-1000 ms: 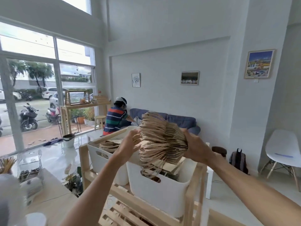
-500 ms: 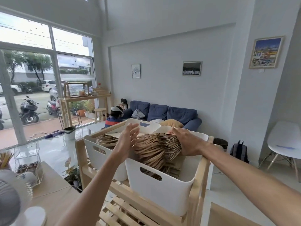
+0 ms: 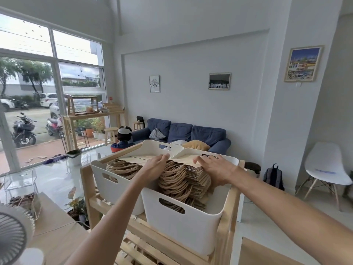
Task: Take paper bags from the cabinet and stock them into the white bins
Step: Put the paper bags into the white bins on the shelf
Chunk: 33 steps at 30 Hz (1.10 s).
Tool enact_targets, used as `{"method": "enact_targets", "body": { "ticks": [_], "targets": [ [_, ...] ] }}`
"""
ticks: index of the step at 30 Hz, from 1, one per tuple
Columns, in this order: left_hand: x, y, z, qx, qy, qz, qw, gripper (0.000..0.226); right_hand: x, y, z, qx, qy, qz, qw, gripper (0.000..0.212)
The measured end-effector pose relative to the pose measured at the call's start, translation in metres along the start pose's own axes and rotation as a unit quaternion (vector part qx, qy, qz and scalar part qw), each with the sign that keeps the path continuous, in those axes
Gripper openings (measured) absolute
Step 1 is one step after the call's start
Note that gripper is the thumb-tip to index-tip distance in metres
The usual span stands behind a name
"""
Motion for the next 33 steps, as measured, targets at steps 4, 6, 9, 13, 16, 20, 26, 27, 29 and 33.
{"method": "enact_targets", "body": {
  "ticks": [4,6,9,13,16,20,26,27,29,33],
  "targets": [
    [0.002,0.0,0.003,0.002,-0.017,-0.007,1.0,0.058,0.005,-0.012,-0.025,-0.074,0.205,0.045,0.975,0.142],
    [0.002,0.001,0.002,0.001,-0.022,-0.005,1.0,0.056,0.011,-0.027,-0.029,-0.139,0.475,0.074,0.866,0.127],
    [0.002,0.004,0.002,0.003,-0.047,0.01,0.999,0.047,0.01,-0.042,-0.029,-0.254,0.713,0.03,0.653,0.068],
    [-0.003,0.01,0.01,0.015,-0.087,0.034,0.996,0.058,-0.034,-0.044,-0.01,-0.358,0.714,0.046,0.6,0.063],
    [-0.005,0.015,0.019,0.031,-0.117,0.033,0.992,0.067,-0.064,-0.029,0.005,-0.398,0.708,0.074,0.578,0.084],
    [-0.009,0.02,0.027,0.046,-0.165,0.046,0.984,0.065,-0.066,-0.014,-0.004,-0.4,0.704,0.06,0.585,0.069],
    [-0.014,0.03,0.04,0.055,-0.181,0.056,0.98,0.062,-0.053,-0.007,0.006,-0.368,0.735,0.035,0.568,0.052],
    [-0.014,0.032,0.041,0.053,-0.18,0.055,0.981,0.062,-0.052,-0.008,0.006,-0.37,0.733,0.031,0.569,0.052],
    [-0.016,0.032,0.04,0.052,-0.177,0.056,0.981,0.061,-0.052,-0.012,0.006,-0.375,0.74,0.028,0.557,0.057],
    [-0.013,0.027,0.036,0.054,-0.164,0.047,0.984,0.059,-0.057,-0.021,0.003,-0.401,0.735,0.037,0.545,0.072]
  ]
}}
Point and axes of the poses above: each hand's wrist, its own y-axis towards the middle knuckle, its own x-axis out of the back of the hand, z = x × y, the point moved 10 cm from there along y, towards the middle knuckle, and after that the axes turned 12 degrees about y, right-handed, at the moved point
